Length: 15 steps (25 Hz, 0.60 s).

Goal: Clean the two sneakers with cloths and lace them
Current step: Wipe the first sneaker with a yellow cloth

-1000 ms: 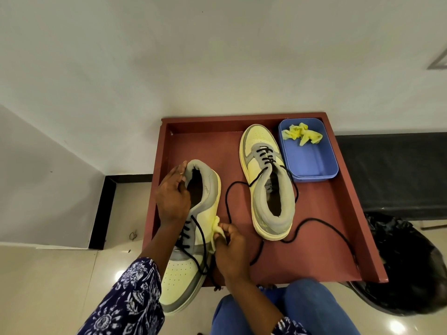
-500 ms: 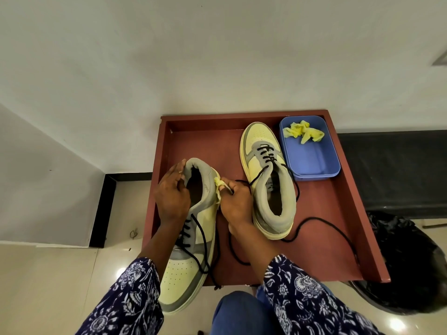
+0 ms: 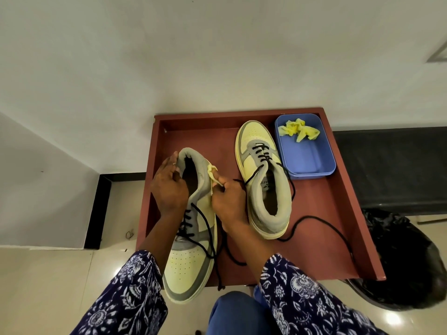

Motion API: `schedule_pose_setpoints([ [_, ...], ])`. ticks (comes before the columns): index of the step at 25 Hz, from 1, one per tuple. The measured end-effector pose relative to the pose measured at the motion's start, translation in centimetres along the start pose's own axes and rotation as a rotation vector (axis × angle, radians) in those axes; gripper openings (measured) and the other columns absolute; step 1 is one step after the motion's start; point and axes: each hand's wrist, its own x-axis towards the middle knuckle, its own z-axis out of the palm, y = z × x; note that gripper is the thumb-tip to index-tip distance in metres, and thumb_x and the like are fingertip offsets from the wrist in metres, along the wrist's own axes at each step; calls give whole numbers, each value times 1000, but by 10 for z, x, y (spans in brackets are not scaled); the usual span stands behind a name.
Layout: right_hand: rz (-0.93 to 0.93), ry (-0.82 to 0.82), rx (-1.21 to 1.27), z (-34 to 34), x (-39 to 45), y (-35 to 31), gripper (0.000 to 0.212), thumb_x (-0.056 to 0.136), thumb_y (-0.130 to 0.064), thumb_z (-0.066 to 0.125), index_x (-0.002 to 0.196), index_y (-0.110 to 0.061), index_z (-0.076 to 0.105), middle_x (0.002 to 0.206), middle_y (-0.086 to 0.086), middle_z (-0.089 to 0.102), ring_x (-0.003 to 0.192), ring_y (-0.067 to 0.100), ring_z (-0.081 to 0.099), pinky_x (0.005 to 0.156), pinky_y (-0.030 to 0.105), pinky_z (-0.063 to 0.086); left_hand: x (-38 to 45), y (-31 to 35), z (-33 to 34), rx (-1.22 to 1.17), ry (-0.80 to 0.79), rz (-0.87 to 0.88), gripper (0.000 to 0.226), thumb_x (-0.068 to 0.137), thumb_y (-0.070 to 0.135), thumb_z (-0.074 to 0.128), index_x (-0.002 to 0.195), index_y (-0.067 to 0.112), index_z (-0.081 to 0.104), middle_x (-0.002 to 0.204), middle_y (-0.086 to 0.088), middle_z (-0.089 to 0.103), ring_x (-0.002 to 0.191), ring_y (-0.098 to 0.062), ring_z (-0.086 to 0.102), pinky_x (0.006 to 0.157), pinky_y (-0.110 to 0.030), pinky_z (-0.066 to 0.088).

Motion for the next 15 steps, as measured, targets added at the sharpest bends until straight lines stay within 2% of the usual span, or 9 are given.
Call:
schedule_pose_setpoints([
  [3, -169, 1, -99, -3, -29, 11, 39, 90, -2, 49, 126, -16, 57, 114, 9, 63, 103, 21, 58, 84, 15, 41, -1, 0, -2, 6, -13, -24, 35, 92, 1, 48, 124, 8, 57, 129, -9, 58, 125, -21, 49, 104, -27, 35],
  [5, -295, 28, -182, 0, -47, 23, 38, 90, -7, 48, 125, -17, 58, 116, 7, 63, 102, 18, 59, 85, 21, 47, -2, 1, -4, 2, -20, -14, 34, 92, 1, 49, 124, 7, 57, 129, -9, 58, 125, -20, 49, 101, -22, 33],
  [9, -540, 105, -291, 6, -67, 43, 33, 82, -9, 49, 109, -6, 68, 95, 11, 69, 85, 21, 66, 79, 20, 50, -6, 4, -12, 15, -48, 12, 32, 93, 4, 48, 124, 7, 57, 130, -9, 57, 124, -21, 50, 97, -17, 30],
  [11, -575, 27, -342, 2, -74, 48, 32, 76, -2, 59, 106, -4, 69, 92, 13, 68, 81, 24, 66, 73, 25, 54, -9, 5, -17, 18, -64, 9, 32, 93, 6, 49, 124, 7, 57, 130, -9, 57, 123, -22, 51, 97, -18, 31],
  [13, -559, -75, -414, -2, -84, 53, 44, 65, 8, 67, 107, -6, 68, 96, 16, 66, 81, 28, 66, 68, 25, 52, -13, 3, -22, -14, -72, -21, 31, 93, 8, 50, 123, 6, 57, 128, -9, 59, 121, -21, 53, 96, -18, 32],
  [15, -470, -170, -360, -5, -93, 51, 44, 72, 8, 59, 113, -8, 65, 107, 18, 62, 93, 31, 62, 77, 24, 46, -19, 3, -29, -34, -79, -59, 32, 93, 12, 51, 124, 7, 57, 127, -8, 59, 120, -20, 54, 93, -13, 33],
])
